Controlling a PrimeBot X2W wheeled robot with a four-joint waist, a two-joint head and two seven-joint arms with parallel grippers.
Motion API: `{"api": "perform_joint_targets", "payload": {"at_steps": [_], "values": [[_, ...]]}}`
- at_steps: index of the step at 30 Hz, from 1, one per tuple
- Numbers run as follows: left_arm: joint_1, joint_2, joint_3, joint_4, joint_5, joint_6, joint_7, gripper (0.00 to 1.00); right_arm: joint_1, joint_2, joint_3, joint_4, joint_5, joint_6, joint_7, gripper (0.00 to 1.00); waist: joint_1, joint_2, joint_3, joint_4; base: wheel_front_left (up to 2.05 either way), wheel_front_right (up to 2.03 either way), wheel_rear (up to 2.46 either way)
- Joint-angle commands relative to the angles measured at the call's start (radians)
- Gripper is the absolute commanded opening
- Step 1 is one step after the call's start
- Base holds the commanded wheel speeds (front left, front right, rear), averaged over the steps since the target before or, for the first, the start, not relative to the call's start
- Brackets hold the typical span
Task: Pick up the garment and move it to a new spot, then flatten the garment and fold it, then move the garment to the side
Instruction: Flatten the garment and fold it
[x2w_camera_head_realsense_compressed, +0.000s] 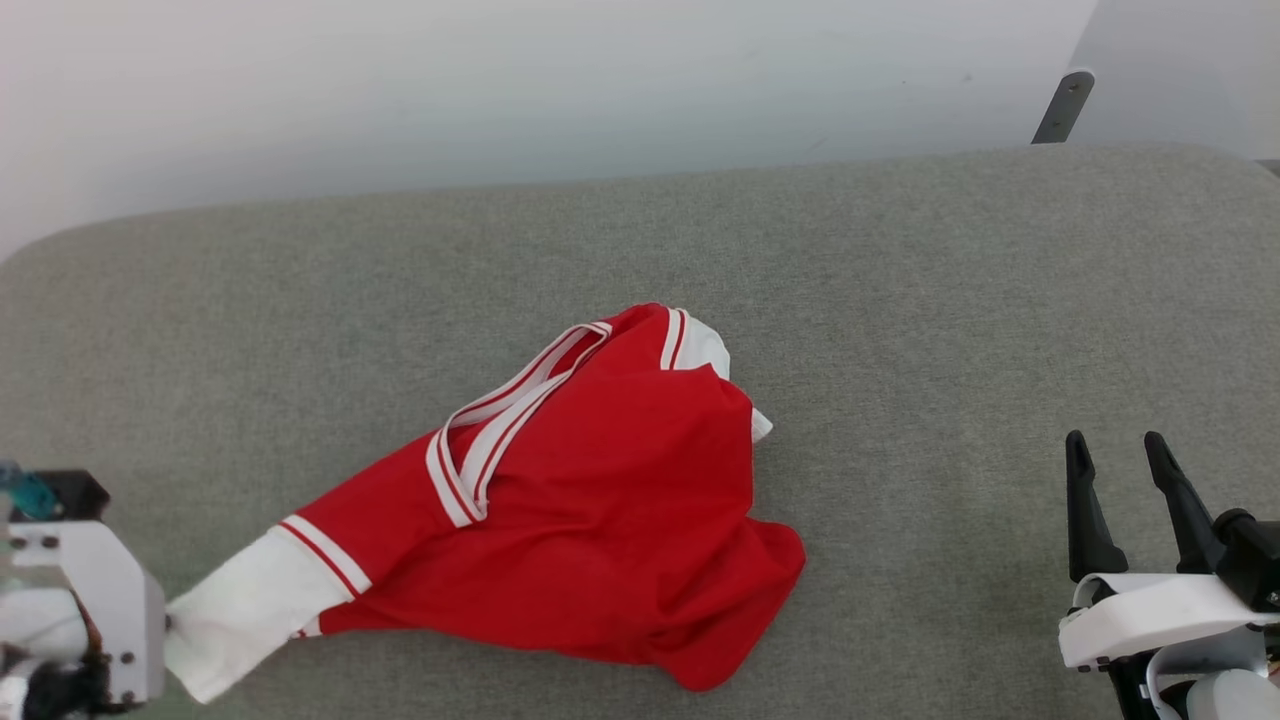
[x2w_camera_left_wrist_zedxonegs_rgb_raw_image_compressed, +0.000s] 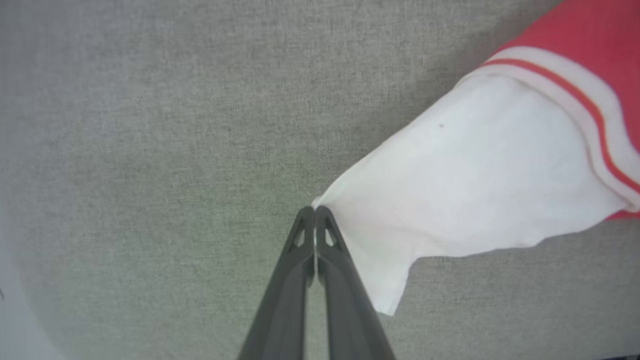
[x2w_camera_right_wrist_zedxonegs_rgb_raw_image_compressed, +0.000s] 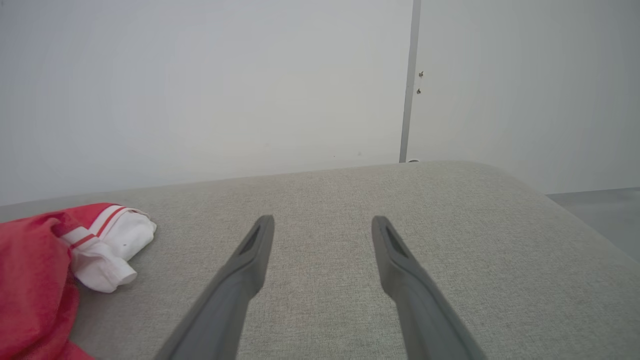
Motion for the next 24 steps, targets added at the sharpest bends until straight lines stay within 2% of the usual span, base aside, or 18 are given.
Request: {"api": "perform_joint_targets", "payload": {"at_steps": [1, 5, 6, 7, 8, 9, 10, 19, 24], "values": [[0.013, -0.017, 0.001, 0.021, -0.012, 0.0, -0.01, 0.0, 0.01, 0.002, 0.003, 0.004, 0.002, -0.001, -0.005, 1.0, 0.0, 0.0, 0.001, 0.001, 0.0, 0.0, 0.0], [0.002, -0.046, 0.005, 0.057, -0.025, -0.005, -0.036, 0.0, 0.01, 0.005, 0.009, 0.008, -0.005, -0.001, -0.005, 1.0, 0.0, 0.0, -0.003, 0.01, 0.0, 0.0, 0.0], [-0.004, -0.053, 0.006, 0.06, -0.027, -0.007, -0.047, 0.09, 0.011, 0.006, 0.01, 0.01, -0.006, -0.001, -0.005, 1.0, 0.0, 0.0, -0.006, 0.014, 0.0, 0.0, 0.0], [-0.009, -0.059, 0.012, 0.062, -0.03, -0.005, -0.059, 0.36, 0.011, 0.006, 0.014, 0.01, -0.007, -0.001, -0.004, 1.0, 0.0, 0.0, -0.009, 0.017, 0.0, 0.0, 0.0], [-0.015, -0.066, 0.015, 0.063, -0.032, -0.006, -0.07, 0.55, 0.012, 0.005, 0.015, 0.011, -0.008, -0.001, -0.001, 1.0, 0.0, 0.0, -0.012, 0.023, 0.0, 0.0, 0.0], [-0.018, -0.069, 0.017, 0.063, -0.031, -0.005, -0.082, 0.86, 0.012, 0.005, 0.018, 0.012, -0.01, -0.001, 0.002, 1.0, 0.0, 0.0, -0.016, 0.028, 0.0, 0.0, 0.0], [-0.021, -0.071, 0.017, 0.061, -0.025, -0.003, -0.094, 1.0, 0.014, 0.004, 0.019, 0.014, -0.009, -0.001, 0.004, 1.0, 0.0, 0.0, -0.022, 0.034, 0.0, 0.0, 0.0], [0.013, -0.105, 0.048, -0.034, -0.031, 0.013, -0.214, 1.0, 0.019, -0.018, 0.047, 0.039, 0.015, -0.001, 0.032, 1.0, 0.0, 0.0, -0.087, 0.089, 0.0, 0.0, 0.0], [0.092, -0.121, 0.089, -0.156, 0.007, 0.047, -0.388, 1.0, -0.005, -0.031, 0.072, 0.054, 0.03, -0.001, 0.074, 1.0, 0.0, 0.0, -0.127, 0.132, 0.0, 0.0, 0.0]]}}
